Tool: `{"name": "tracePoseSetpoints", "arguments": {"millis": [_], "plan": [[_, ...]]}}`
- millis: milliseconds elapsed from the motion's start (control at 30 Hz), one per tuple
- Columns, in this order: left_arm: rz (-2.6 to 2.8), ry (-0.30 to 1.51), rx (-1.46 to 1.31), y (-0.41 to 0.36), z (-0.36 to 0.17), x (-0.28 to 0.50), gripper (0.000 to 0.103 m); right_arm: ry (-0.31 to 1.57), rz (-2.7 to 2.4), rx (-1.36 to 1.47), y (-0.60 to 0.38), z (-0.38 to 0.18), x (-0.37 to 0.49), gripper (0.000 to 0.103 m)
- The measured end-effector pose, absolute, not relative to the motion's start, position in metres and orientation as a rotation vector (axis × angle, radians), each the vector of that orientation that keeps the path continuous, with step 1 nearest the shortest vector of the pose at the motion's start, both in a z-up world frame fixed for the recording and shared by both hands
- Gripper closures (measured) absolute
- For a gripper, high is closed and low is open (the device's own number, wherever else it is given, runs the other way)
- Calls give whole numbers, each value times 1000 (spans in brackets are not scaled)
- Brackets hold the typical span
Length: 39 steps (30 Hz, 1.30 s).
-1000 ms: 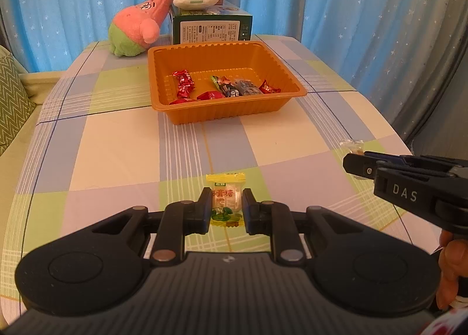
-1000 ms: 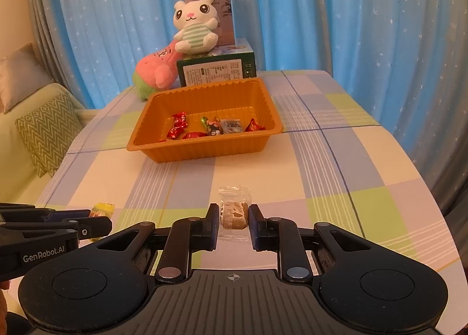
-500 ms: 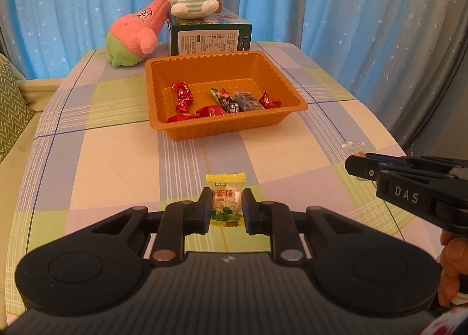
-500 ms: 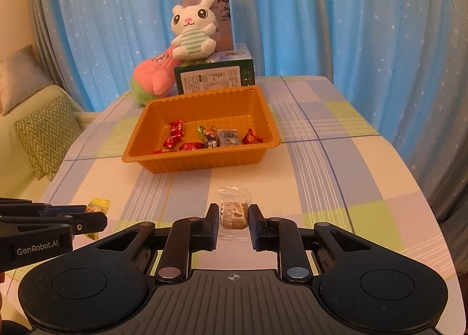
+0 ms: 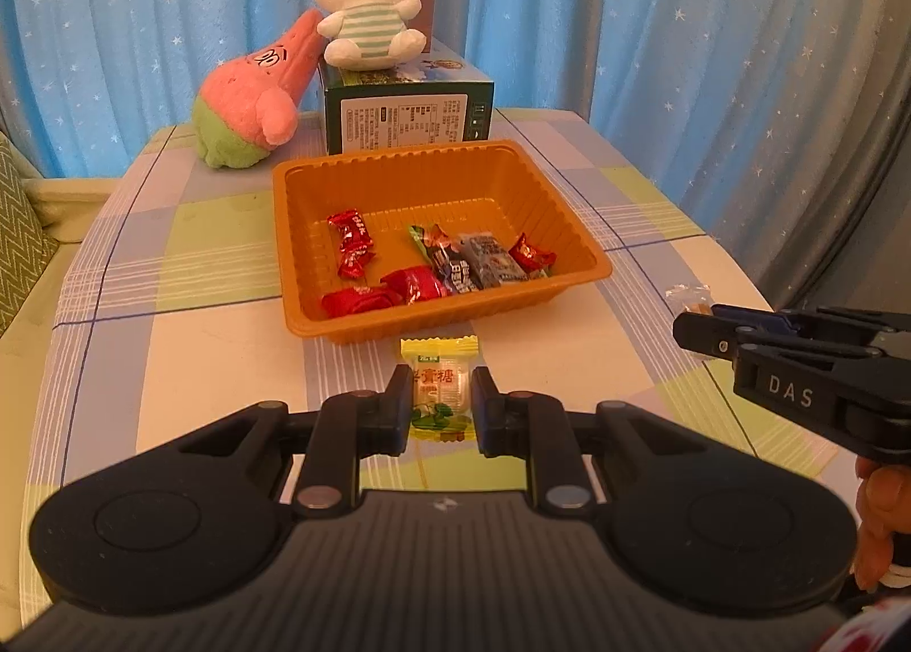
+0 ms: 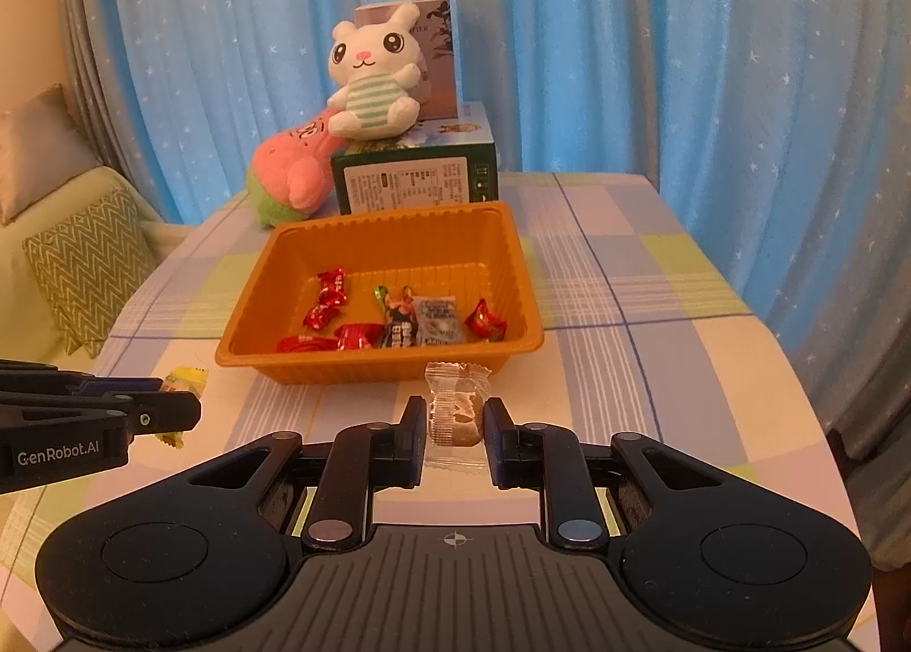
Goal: Organize snacks
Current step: 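Carry both held candies over the orange tray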
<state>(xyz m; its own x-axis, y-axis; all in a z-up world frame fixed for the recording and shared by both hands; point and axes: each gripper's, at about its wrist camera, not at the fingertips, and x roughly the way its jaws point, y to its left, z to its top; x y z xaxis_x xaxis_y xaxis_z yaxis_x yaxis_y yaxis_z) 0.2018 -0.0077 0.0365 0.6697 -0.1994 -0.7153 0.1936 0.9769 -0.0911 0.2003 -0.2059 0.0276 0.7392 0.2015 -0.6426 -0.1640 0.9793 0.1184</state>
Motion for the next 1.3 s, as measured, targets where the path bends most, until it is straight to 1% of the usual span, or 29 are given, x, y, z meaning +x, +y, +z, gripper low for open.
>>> {"name": "tracePoseSetpoints", "arguments": {"millis": [667, 1300], "plan": [[-198, 789, -44, 3, 42, 298, 84, 737, 251, 56, -201, 32, 301, 81], [-175, 815, -28, 8, 23, 367, 84, 764, 276, 57, -190, 21, 379, 81]]}}
